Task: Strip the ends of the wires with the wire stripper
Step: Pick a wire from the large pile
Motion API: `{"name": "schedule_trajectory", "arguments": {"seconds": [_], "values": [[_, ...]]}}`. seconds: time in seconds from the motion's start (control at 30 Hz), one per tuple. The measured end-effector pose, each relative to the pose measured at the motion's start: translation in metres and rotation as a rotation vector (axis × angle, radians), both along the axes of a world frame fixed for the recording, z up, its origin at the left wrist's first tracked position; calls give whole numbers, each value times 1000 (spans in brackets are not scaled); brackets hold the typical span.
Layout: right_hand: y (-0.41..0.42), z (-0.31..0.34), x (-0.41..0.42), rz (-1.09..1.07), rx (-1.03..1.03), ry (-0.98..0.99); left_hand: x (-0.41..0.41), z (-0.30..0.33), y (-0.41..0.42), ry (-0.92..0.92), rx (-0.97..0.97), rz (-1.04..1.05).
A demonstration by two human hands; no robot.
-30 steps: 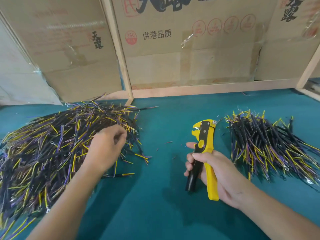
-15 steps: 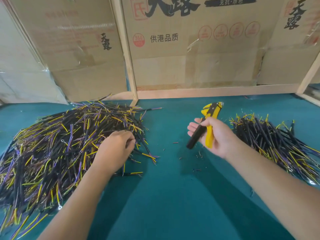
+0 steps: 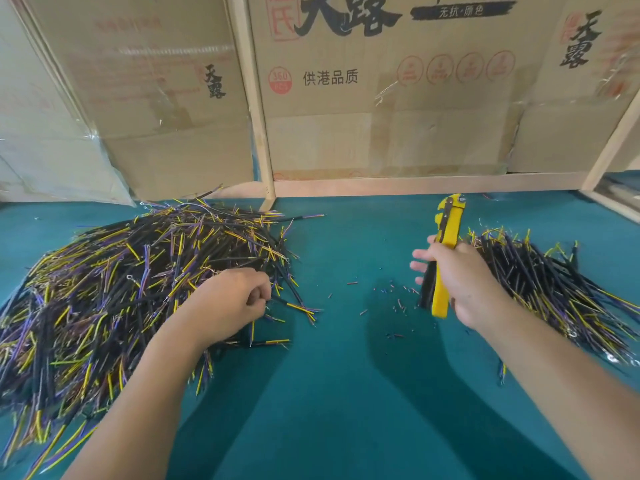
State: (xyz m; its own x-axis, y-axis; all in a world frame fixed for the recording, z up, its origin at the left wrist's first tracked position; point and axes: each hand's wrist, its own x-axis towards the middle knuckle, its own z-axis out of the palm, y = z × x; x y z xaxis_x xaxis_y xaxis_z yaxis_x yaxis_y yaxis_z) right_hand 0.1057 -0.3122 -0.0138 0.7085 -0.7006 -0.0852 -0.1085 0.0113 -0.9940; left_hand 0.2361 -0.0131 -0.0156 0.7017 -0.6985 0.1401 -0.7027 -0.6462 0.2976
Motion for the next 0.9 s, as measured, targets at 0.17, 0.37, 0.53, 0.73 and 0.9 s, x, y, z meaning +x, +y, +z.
{"name": "schedule_trajectory", "arguments": {"seconds": [0.17,0.37,0.53,0.73,0.9], "values": [[27,-8,-23,179,-268,40,4,-2,2,-42,-4,18],[28,-14,-36,222,-399,56,10,-17,-9,-194,77,131],[23,-22,-44,252,-604,72,10,-25,-16,-223,56,147],[18,-26,-39,230,-373,-2,10,-27,-20,-232,92,154],[18,-29,-37,221,-316,-44,5,-28,-26,-249,42,181]]}}
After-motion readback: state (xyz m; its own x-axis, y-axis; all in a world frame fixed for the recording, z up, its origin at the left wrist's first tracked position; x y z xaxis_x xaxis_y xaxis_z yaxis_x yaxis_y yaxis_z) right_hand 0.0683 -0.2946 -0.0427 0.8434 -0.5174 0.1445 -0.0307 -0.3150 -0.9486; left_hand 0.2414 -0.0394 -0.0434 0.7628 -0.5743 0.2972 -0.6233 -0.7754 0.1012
